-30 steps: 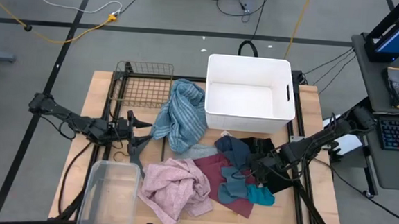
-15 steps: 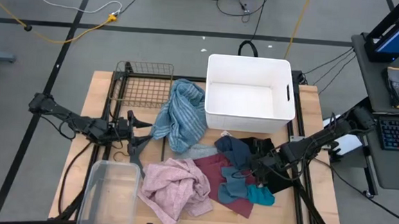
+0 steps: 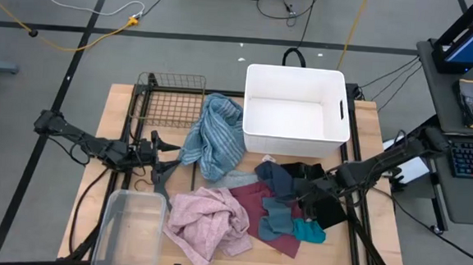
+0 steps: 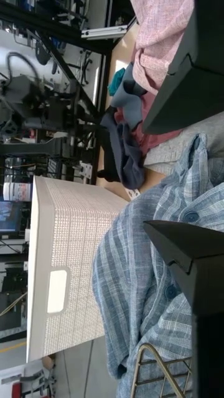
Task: Pick & Place Cloths
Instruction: Put the dark blue sock into the wire basket
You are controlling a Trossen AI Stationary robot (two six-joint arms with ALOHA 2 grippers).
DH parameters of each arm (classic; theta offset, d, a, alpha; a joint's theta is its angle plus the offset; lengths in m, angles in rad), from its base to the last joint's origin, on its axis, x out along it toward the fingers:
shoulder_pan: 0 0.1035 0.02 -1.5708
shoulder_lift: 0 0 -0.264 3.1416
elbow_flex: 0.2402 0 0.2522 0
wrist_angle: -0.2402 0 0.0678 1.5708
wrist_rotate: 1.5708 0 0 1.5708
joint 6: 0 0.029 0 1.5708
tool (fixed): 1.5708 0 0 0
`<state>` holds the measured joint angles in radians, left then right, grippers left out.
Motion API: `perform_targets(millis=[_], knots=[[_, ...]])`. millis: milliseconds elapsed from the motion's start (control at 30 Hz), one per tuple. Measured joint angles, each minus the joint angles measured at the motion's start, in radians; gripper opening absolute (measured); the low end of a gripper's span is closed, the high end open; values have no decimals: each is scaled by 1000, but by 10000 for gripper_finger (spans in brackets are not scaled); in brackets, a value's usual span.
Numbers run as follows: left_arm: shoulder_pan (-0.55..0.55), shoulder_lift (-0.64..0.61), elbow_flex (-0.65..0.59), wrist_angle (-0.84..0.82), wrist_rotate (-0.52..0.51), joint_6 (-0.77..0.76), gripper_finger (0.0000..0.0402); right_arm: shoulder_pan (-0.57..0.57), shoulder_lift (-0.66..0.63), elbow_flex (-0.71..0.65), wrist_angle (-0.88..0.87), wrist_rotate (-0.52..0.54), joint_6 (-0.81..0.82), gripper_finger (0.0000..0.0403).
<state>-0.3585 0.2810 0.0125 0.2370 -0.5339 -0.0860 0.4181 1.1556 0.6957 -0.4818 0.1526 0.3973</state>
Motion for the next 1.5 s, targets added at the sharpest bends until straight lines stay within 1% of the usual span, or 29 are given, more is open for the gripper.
perform_targets(millis=[133, 267, 500, 700, 867, 1000, 1233, 1433, 1500], knots=[[0, 0, 0, 3, 0, 0, 244, -12, -44, 28, 17, -7, 10, 3], [0, 0, 0, 35, 0, -3, 244, -33, -97, 46, 106, -27, 31, 2], [0, 0, 0, 204, 0, -95, 244, -46, -189, 50, 373, -27, 105, 1], [0, 0, 0, 378, 0, -137, 244, -46, -233, 50, 620, -27, 168, 1], [0, 0, 0, 504, 0, -137, 244, -45, -235, 50, 837, -28, 179, 0], [0, 0, 0, 562, 0, -133, 244, -45, -235, 50, 986, -27, 179, 0], [0, 0, 0, 584, 0, -185, 244, -45, -225, 50, 1188, -27, 155, 0], [0, 0, 0, 583, 0, -253, 244, -43, -196, 50, 1276, -28, 136, 0], [0, 0, 0, 580, 0, -280, 244, -44, -180, 50, 1341, -56, 128, 0]])
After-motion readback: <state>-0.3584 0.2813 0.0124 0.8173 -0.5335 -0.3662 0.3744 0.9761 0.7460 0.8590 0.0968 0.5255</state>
